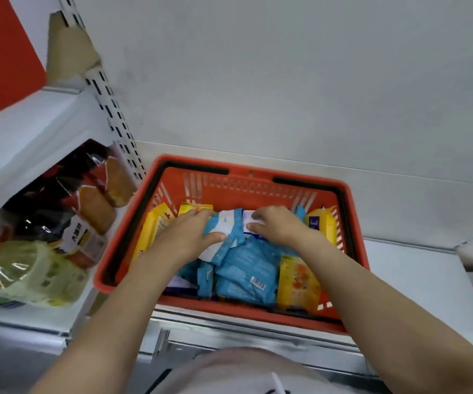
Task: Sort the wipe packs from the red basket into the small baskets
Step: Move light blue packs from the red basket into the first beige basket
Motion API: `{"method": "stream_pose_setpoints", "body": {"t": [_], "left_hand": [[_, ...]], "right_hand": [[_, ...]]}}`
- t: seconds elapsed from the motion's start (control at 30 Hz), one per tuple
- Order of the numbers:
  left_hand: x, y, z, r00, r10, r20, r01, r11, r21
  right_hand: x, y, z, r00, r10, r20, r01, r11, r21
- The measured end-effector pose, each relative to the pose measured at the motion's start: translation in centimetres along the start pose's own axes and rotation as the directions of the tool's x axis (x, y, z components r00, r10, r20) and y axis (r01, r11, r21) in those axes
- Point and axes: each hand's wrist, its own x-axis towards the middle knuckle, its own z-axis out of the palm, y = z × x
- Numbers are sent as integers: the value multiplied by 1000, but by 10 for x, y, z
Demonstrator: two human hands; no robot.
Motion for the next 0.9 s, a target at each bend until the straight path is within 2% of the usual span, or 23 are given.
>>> {"method": "stream_pose_setpoints", "body": {"t": [0.13,0.23,0.33,0.53,0.6,0.67,0.73,0.77,0.83,0.9], "left_hand": [[10,-8,-2,996,-67,56,62,994,89],[14,1,2,994,-63,89,44,978,206],[16,11,5,976,-150,156,111,967,231],[13,3,-1,954,-261,145,222,946,237],[10,0,-4,966,-253,48,239,950,199],[4,-5,-10,959,-240,-152,257,960,108],[0,-12,-19,919,-204,-338,224,974,22],[-1,-18,-25,903,-199,-381,201,979,-35],[-1,-31,-39,889,-258,-379,195,961,-197],[-1,-44,-48,885,-296,-360,181,930,-319]], "right_hand": [[12,-13,15,993,41,-107,-28,992,121],[18,-21,16,993,85,-80,-63,967,246],[21,-23,21,991,103,-87,-73,952,297],[28,-24,25,980,177,-87,-133,918,373],[30,-24,26,978,194,-81,-150,915,375],[32,-27,27,973,218,-75,-181,922,343],[35,-33,27,967,248,-63,-222,937,269],[36,-38,28,962,266,-58,-247,942,229],[38,-48,30,952,304,-40,-291,937,195],[39,-55,30,943,332,-23,-314,911,267]]}}
